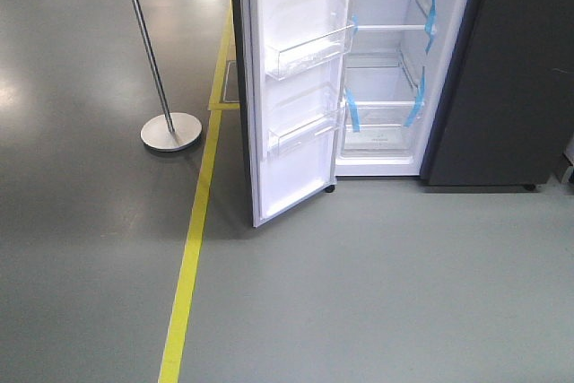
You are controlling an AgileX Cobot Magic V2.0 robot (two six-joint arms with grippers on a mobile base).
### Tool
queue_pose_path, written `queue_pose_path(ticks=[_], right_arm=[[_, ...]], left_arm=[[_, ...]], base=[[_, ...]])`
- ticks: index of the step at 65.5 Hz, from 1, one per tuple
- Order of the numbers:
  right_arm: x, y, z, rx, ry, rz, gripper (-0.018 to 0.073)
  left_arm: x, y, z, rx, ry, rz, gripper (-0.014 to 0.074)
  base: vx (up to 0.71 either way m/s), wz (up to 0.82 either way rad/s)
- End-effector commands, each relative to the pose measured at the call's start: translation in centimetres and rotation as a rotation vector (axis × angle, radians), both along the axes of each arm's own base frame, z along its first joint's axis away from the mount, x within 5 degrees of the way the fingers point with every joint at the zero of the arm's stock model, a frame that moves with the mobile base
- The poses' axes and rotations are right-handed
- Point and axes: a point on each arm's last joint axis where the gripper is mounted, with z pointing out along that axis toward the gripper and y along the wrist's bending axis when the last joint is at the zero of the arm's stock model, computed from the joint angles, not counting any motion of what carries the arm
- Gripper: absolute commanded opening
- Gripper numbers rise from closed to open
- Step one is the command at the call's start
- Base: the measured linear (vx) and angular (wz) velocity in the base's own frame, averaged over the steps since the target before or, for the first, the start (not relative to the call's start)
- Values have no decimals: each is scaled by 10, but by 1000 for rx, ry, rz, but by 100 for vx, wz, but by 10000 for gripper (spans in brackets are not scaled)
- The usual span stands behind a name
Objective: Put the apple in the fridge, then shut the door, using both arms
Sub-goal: 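Approach the refrigerator door bins with the apple in the right gripper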
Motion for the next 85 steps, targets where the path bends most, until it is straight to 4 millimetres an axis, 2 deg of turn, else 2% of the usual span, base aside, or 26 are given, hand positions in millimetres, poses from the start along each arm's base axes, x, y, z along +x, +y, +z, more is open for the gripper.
queue_pose_path(ticks=[1, 85], right_arm=[[-5, -1, 17, 32, -114, -18, 77], [-5, -1, 17, 32, -114, -18, 77]], left_arm=[[-1, 1, 13, -10, -101, 7, -6], [-1, 1, 13, -10, -101, 7, -6]], base=[[15, 0], [15, 1]])
